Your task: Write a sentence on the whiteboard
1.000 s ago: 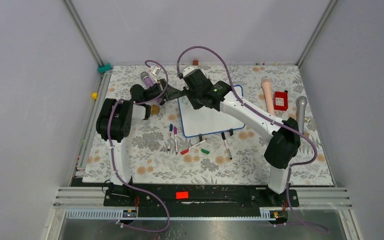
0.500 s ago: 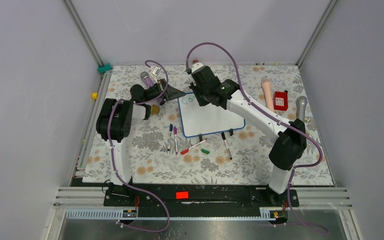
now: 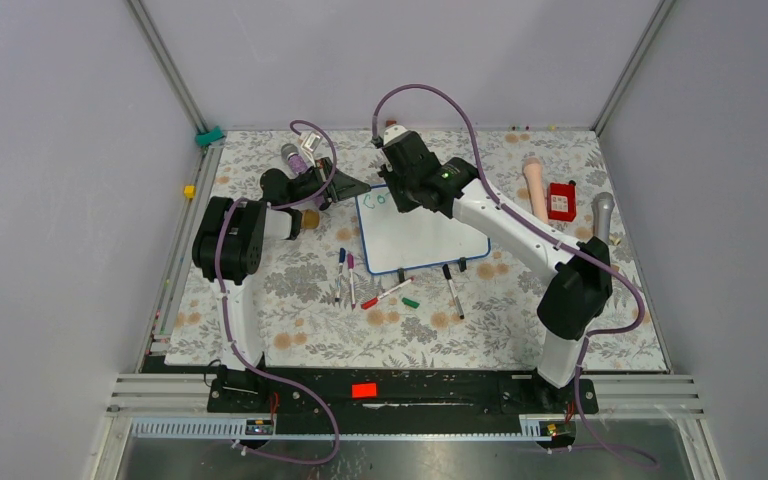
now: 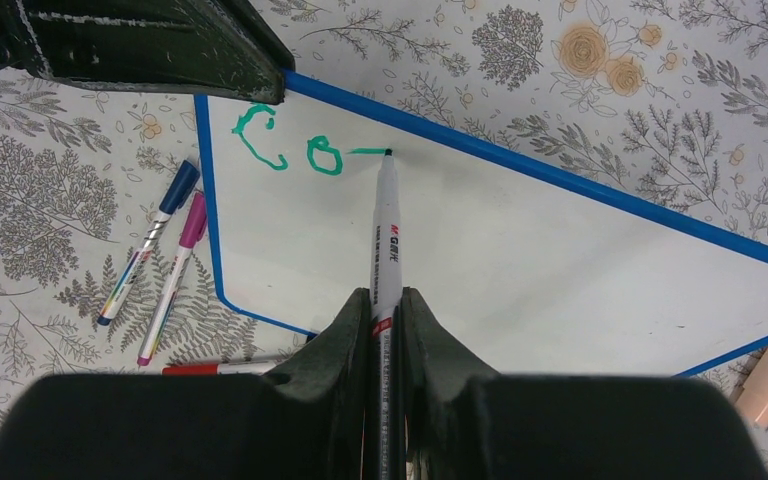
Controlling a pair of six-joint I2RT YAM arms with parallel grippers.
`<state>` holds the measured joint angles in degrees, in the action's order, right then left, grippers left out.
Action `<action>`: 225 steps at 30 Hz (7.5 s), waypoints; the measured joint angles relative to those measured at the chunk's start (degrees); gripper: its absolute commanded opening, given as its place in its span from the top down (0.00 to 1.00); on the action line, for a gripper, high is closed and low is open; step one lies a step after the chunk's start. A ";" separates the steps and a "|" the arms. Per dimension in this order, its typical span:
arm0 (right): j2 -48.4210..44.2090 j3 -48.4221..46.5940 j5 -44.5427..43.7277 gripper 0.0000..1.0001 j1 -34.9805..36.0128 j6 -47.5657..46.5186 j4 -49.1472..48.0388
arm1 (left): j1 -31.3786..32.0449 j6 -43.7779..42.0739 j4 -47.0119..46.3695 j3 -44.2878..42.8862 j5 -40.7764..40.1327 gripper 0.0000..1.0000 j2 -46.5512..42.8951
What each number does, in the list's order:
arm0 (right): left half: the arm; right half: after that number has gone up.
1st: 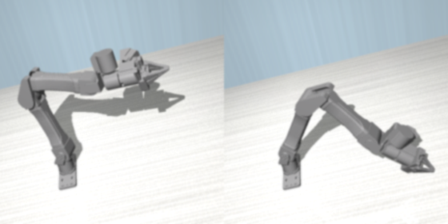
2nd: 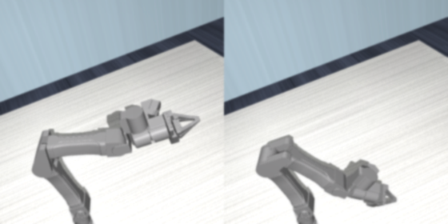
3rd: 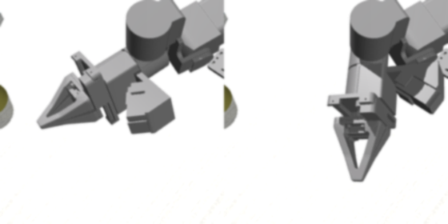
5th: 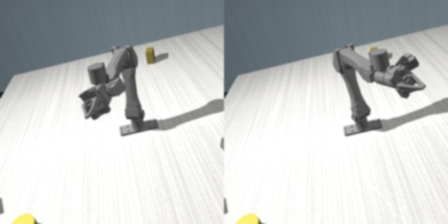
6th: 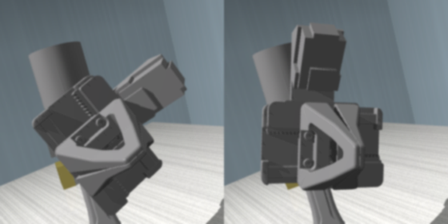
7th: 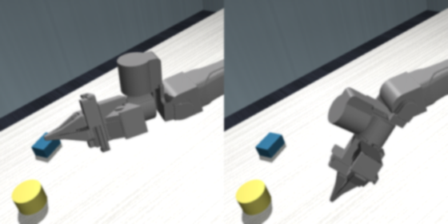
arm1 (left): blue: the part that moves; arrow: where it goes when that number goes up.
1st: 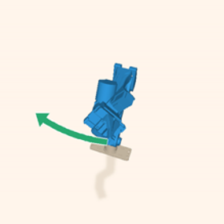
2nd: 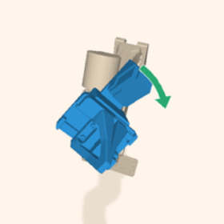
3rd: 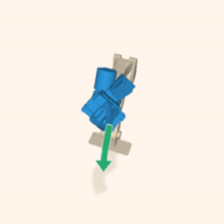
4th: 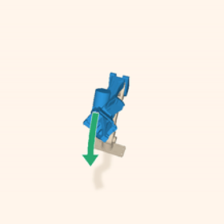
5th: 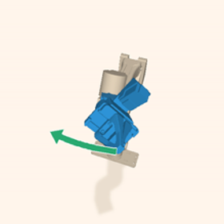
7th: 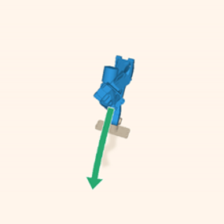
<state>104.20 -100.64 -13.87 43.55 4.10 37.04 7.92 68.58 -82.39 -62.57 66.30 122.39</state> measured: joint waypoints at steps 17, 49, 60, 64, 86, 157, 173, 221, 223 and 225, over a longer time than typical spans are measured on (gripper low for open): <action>-0.11 1.62 1.51 1.00 0.00 1.40 1.36 | 0.00 0.00 0.07 0.00 -0.09 1.00 0.00; 0.31 -0.28 0.33 1.00 -1.70 2.56 4.66 | 0.00 -0.04 0.17 0.00 -0.17 1.00 0.00; -0.85 2.14 1.09 1.00 -1.70 3.26 4.76 | 0.00 -0.02 0.17 0.00 -0.13 1.00 0.00; -2.25 2.99 1.09 1.00 -1.97 3.28 3.37 | 0.02 0.02 0.09 0.00 0.00 1.00 0.00; -2.12 0.28 1.64 1.00 -5.01 3.69 1.38 | 0.02 0.00 0.02 0.00 -0.02 1.00 0.00; -2.82 0.90 4.92 1.00 -7.91 6.27 2.64 | 0.02 0.00 0.24 0.00 -0.09 1.00 0.00; -8.79 8.96 7.82 1.00 -10.51 6.47 -0.52 | 0.11 0.00 0.09 -0.02 0.07 1.00 0.00; -5.77 6.10 7.41 1.00 -10.54 7.30 2.25 | 0.26 0.00 0.07 -0.09 -0.07 1.00 0.00; -5.25 4.85 7.17 1.00 -10.54 7.30 2.49 | 0.26 0.00 0.07 -0.09 -0.09 1.00 0.00; -4.92 4.07 6.99 1.00 -10.54 7.30 2.58 | 0.26 0.00 0.07 -0.09 -0.07 1.00 0.00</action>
<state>99.29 -96.57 -6.87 33.01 11.40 39.62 8.19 68.58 -82.32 -62.65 66.24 122.39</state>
